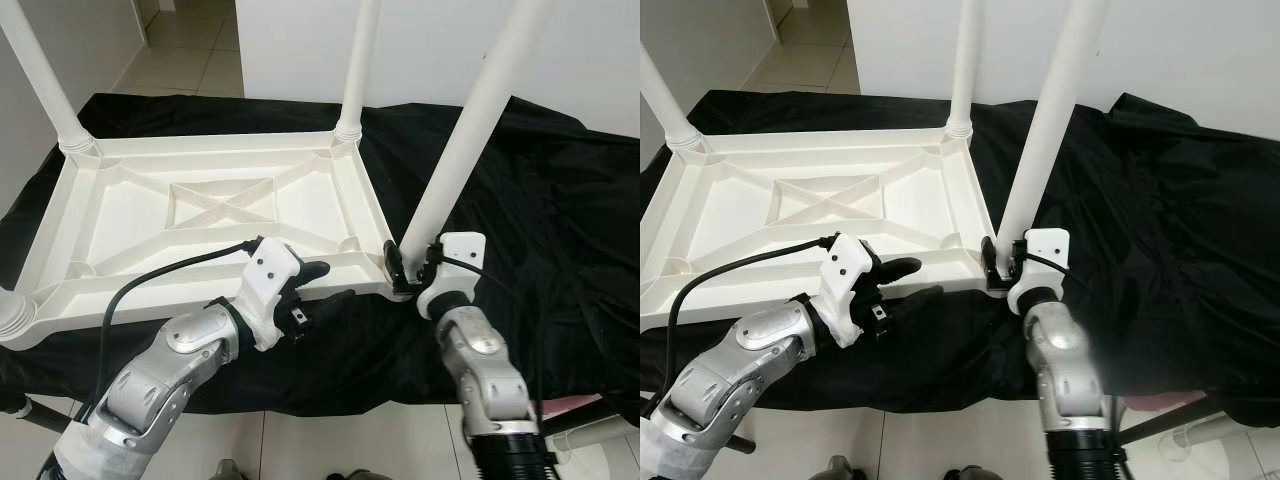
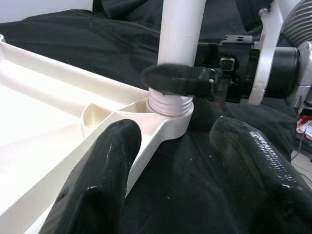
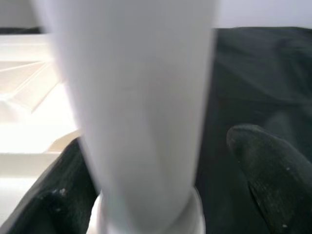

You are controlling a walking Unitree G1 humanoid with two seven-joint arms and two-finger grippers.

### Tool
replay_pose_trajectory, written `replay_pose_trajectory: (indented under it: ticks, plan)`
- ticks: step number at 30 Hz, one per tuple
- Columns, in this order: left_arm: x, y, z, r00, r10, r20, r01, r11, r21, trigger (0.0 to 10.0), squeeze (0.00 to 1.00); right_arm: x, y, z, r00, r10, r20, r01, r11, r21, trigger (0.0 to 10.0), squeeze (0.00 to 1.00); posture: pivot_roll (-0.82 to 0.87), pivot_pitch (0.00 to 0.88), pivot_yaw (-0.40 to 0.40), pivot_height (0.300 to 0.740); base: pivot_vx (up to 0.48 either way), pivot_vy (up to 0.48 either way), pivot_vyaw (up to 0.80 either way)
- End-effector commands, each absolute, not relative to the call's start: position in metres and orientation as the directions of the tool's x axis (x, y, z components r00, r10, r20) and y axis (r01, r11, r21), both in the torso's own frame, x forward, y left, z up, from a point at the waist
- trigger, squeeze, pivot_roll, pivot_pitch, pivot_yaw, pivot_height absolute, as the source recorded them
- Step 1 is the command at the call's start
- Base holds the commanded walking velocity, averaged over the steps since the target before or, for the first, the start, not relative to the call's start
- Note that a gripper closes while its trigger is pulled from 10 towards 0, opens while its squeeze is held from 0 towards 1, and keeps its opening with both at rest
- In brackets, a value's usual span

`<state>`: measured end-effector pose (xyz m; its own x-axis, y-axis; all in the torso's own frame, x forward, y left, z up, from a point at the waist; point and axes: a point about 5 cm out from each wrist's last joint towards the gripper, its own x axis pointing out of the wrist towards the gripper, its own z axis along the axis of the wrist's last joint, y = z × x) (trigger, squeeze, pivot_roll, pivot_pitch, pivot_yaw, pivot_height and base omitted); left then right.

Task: Building children table

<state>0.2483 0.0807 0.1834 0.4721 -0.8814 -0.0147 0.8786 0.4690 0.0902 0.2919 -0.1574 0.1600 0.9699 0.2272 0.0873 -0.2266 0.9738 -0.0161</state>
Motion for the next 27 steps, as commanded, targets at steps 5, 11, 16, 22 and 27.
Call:
replay_pose_trajectory:
  ticks: [5,11,16,22,27]
  plan:
    - [0.248,0.077,0.184,0.405,-0.914,-0.012,0.911,0.402,0.099,10.0,0.0,0.303,-0.163,0.167,0.851,0.52,0.067,-0.512,0.852,-0.111,10.0,0.0,-0.04,0.077,-0.03,0.74,0.0,0.0,0.0]
    - [0.248,0.076,0.186,0.396,-0.918,-0.011,0.913,0.393,0.108,10.0,0.0,0.32,-0.158,0.168,0.796,0.605,0.015,-0.595,0.787,-0.164,5.3,0.0,-0.03,0.074,-0.029,0.74,0.0,0.0,0.0]
    - [0.249,0.078,0.187,0.402,-0.916,-0.012,0.91,0.398,0.114,10.0,0.0,0.324,-0.161,0.161,0.779,0.627,-0.024,-0.621,0.765,-0.168,0.0,0.0,-0.02,0.076,-0.034,0.74,0.0,0.0,0.0]
    - [0.249,0.079,0.187,0.412,-0.911,-0.012,0.906,0.408,0.114,10.0,0.0,0.323,-0.166,0.152,0.771,0.634,-0.052,-0.634,0.759,-0.146,0.0,0.0,-0.01,0.081,-0.04,0.74,0.0,0.0,0.0]
    - [0.248,0.08,0.186,0.417,-0.909,-0.012,0.904,0.414,0.111,10.0,0.0,0.324,-0.169,0.151,0.778,0.627,-0.043,-0.627,0.77,-0.117,9.1,0.0,-0.01,0.091,-0.041,0.74,0.0,0.0,0.0]
